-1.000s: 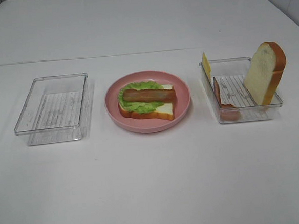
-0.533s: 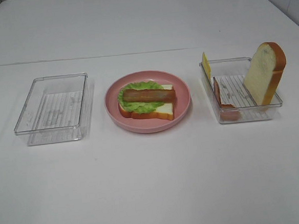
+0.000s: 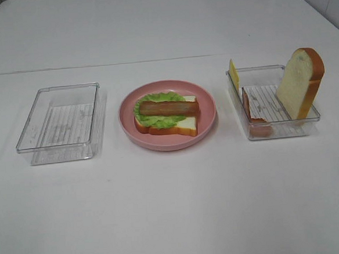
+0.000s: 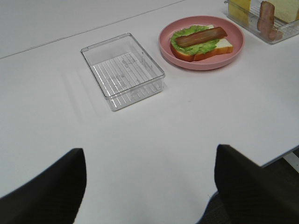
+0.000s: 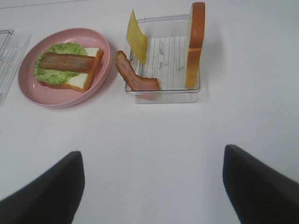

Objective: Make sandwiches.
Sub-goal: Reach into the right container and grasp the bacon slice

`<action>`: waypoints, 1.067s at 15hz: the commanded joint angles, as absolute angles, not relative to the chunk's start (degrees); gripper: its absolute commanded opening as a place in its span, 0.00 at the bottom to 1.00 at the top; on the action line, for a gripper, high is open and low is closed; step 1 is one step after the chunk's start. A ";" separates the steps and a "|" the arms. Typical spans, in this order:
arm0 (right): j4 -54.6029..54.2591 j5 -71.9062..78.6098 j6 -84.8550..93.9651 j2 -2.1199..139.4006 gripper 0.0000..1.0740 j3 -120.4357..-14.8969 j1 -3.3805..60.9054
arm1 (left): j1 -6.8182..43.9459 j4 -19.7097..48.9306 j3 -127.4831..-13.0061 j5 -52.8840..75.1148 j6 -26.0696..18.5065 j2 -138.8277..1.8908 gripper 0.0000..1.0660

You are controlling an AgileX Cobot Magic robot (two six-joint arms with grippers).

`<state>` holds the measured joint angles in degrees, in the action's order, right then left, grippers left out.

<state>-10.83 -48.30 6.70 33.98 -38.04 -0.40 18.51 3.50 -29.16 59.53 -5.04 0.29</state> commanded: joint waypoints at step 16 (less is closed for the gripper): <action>-18.22 -61.31 14.90 100.55 0.65 -83.02 8.19 | 18.62 4.01 -28.99 59.70 -5.16 1.60 0.69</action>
<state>-18.91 -60.56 15.07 99.92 -82.51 7.62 18.51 3.61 -29.16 59.82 -5.04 0.29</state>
